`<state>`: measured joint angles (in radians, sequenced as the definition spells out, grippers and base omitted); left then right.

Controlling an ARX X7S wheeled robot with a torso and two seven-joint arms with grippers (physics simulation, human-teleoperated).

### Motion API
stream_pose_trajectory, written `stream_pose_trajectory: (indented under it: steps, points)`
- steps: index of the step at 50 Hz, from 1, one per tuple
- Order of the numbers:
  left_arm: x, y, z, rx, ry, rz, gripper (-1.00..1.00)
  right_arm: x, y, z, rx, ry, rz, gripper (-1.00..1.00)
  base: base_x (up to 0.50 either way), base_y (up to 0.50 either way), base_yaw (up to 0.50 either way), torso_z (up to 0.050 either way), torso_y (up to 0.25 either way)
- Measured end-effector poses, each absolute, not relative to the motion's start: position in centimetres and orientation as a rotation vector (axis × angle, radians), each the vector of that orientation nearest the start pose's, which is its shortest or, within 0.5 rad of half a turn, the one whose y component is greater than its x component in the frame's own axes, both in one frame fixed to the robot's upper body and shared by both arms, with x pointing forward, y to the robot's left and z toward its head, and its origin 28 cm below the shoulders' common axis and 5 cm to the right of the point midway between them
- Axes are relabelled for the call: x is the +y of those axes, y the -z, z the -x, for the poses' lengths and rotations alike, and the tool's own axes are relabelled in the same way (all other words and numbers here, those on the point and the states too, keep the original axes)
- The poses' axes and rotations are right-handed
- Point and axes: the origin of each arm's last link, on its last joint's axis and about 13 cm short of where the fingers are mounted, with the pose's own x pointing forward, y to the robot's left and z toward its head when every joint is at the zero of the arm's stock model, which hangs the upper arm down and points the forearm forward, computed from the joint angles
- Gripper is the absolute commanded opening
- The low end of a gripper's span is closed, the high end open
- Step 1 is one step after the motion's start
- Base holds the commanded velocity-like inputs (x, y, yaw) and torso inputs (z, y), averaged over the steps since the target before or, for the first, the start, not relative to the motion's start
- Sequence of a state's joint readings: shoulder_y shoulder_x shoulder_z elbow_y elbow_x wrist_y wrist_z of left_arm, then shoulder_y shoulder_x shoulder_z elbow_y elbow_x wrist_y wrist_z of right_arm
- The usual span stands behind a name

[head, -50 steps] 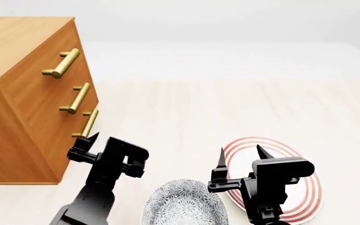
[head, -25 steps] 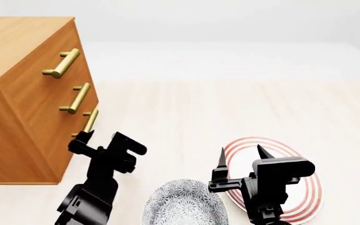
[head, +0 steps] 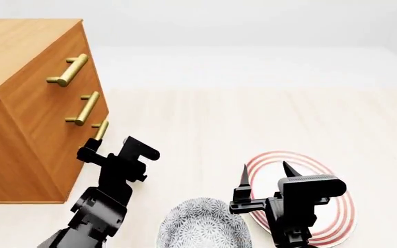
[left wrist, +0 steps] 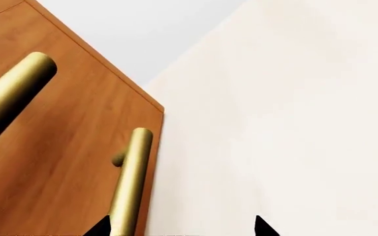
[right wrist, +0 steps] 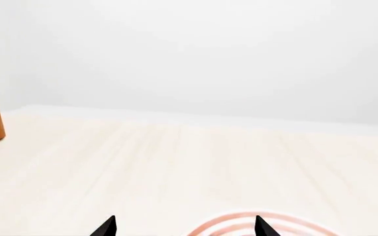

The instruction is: Open the bottom drawer of the cabinet.

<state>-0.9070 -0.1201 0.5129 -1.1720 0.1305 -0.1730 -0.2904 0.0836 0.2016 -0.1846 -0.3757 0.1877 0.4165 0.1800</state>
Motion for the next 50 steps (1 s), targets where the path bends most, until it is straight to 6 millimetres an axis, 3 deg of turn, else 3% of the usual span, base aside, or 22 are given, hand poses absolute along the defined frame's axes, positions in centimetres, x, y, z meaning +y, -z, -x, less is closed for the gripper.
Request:
stream_pose_trajectory:
  steps: [50]
  points:
    - [26.2,-4.4,-36.6,0.423,-0.325,-0.742,1.00,-9.4,-7.4,-21.6,0.001,-0.073,0.032,1.00,0.00,0.00,0.00,-0.001,0.000]
